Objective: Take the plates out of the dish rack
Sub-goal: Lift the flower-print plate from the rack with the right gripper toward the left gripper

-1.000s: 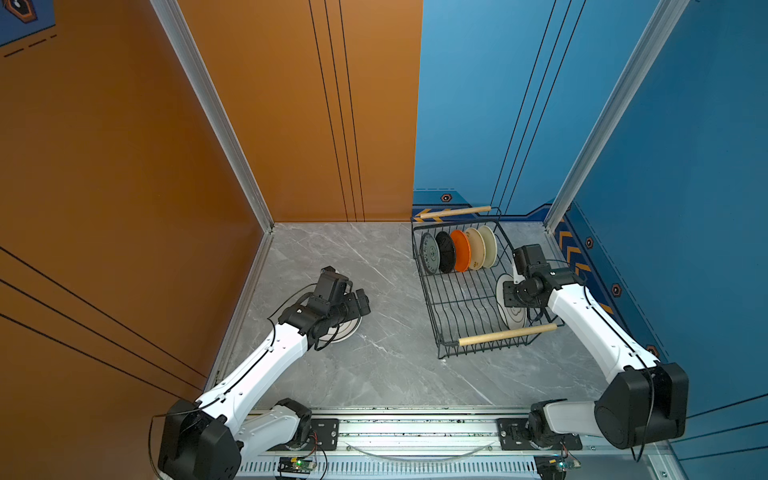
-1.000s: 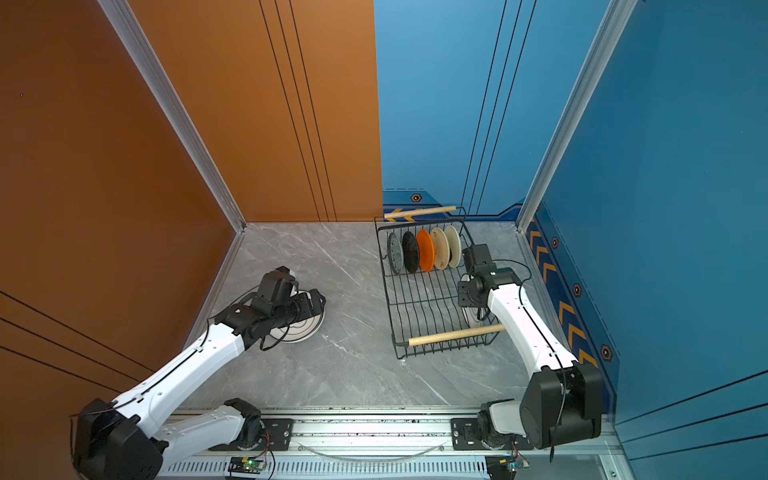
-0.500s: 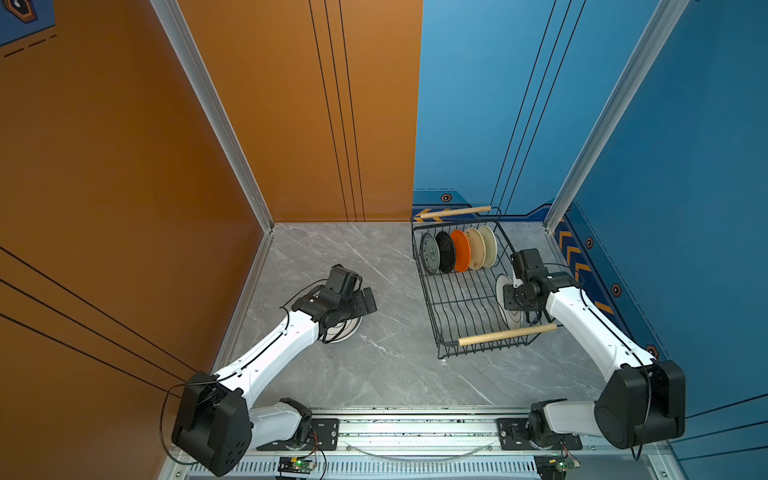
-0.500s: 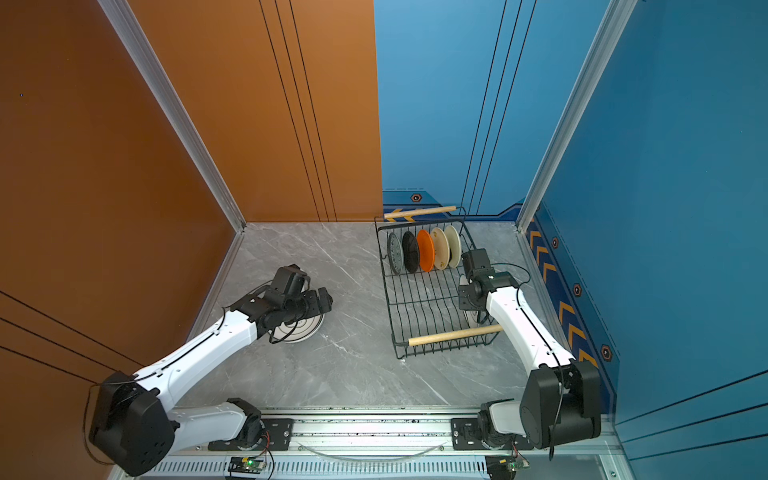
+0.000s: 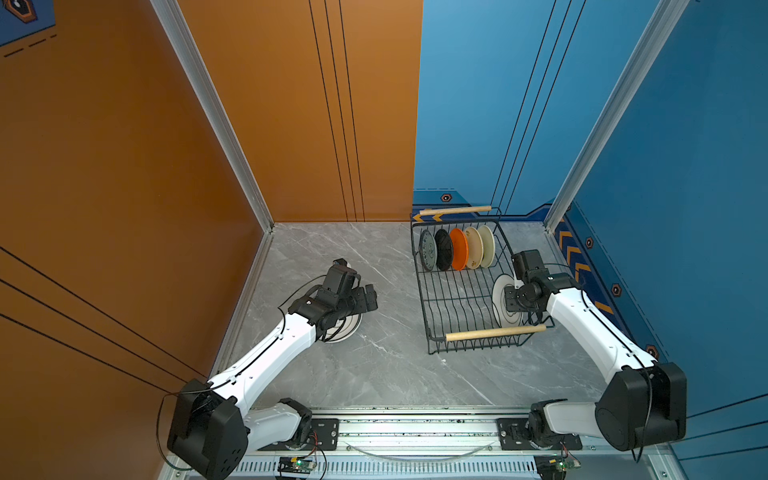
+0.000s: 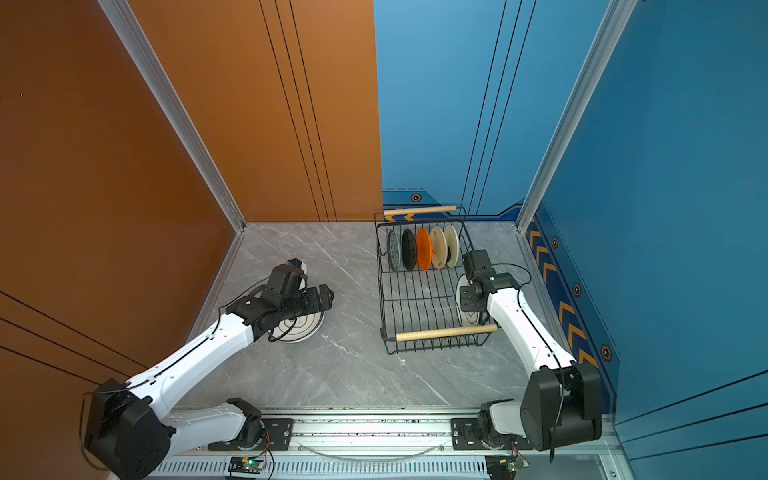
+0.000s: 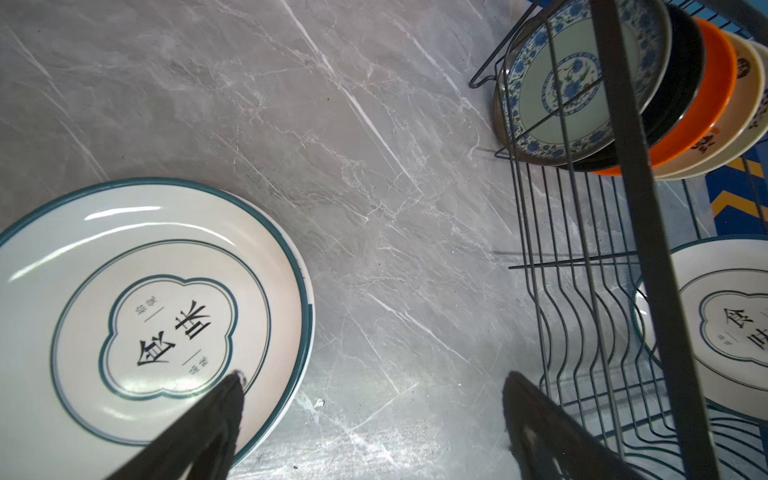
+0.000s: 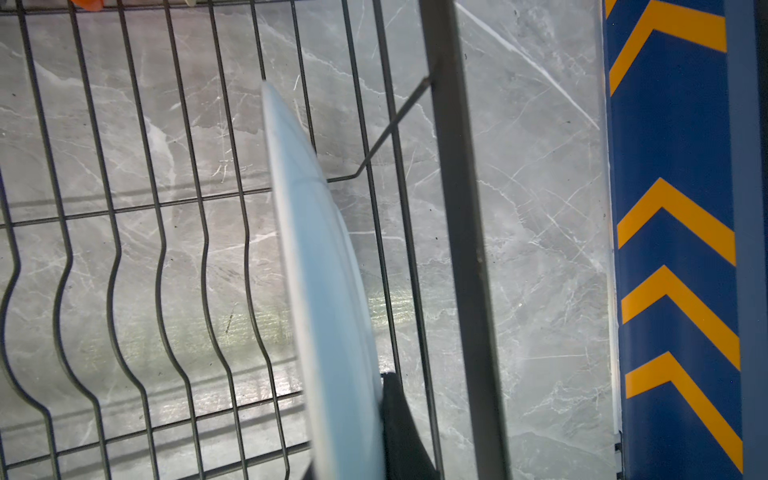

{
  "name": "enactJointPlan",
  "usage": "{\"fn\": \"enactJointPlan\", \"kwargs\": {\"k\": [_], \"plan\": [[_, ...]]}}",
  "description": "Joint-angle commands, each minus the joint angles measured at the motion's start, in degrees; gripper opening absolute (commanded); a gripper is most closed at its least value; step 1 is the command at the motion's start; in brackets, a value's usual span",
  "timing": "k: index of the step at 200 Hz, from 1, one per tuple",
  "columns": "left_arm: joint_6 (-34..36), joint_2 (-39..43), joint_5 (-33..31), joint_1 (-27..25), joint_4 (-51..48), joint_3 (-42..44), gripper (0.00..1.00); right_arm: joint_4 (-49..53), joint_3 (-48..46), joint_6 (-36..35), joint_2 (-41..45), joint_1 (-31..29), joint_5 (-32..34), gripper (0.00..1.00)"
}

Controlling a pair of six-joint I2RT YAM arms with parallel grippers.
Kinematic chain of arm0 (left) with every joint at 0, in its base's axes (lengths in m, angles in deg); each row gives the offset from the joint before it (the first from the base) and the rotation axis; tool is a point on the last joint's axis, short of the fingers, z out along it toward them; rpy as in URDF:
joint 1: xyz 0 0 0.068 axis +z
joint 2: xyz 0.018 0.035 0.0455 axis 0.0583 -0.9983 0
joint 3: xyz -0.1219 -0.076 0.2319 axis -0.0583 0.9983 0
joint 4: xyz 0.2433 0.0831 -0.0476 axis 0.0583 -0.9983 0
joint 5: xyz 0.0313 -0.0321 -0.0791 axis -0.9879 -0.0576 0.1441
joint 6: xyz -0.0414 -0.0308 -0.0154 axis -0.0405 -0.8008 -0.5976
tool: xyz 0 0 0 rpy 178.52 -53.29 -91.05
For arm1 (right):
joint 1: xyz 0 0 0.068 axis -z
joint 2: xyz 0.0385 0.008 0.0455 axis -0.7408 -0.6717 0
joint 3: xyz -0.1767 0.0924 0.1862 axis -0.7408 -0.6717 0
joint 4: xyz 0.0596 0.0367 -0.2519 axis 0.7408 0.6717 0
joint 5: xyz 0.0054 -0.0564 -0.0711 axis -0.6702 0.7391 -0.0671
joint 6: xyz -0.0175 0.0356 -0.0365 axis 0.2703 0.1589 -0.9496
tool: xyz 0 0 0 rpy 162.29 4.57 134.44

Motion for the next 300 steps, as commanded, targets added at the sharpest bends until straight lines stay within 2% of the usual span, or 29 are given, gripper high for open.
{"fn": "enactJointPlan", "kwargs": {"k": [1,89,127,174,216,261,280,300], "plan": [[1.27,2.04,-1.71,-0.48,1.6,1.1,0.98,0.85,2.08,0.55,3.33,-0.38,0.13,0.06],[2.09,5.07,-1.52,-0.48,2.76,1.92,0.98,1.77,5.19,-0.43,8.62,-1.47,3.43,0.05],[2.22,5.88,-1.43,-0.55,2.75,1.74,0.98,-5.92,3.98,-1.8,15.74,-3.33,2.49,0.08],[1.7,6.29,-0.48,-0.57,2.8,0.89,0.98,-22.13,-0.66,-0.36,25.09,-5.26,-5.78,0.07],[1.16,7.09,3.13,-0.57,6.79,1.4,0.98,-39.59,-7.03,10.64,27.18,-5.34,-16.74,0.07],[-0.59,7.23,6.97,-0.58,12.25,1.52,0.98,-57.32,-10.8,32.42,19.71,-6.25,-30.78,0.07],[-1.29,6.78,9.01,-0.64,15.19,1.54,0.98,-61.01,-10.52,38.48,15.66,-8.22,-33.42,0.07],[-1.95,6.43,11.74,-0.65,18.14,2.24,0.98,-60.0,-8.5,40.59,12.34,-10.82,-34.5,0.08]]}}
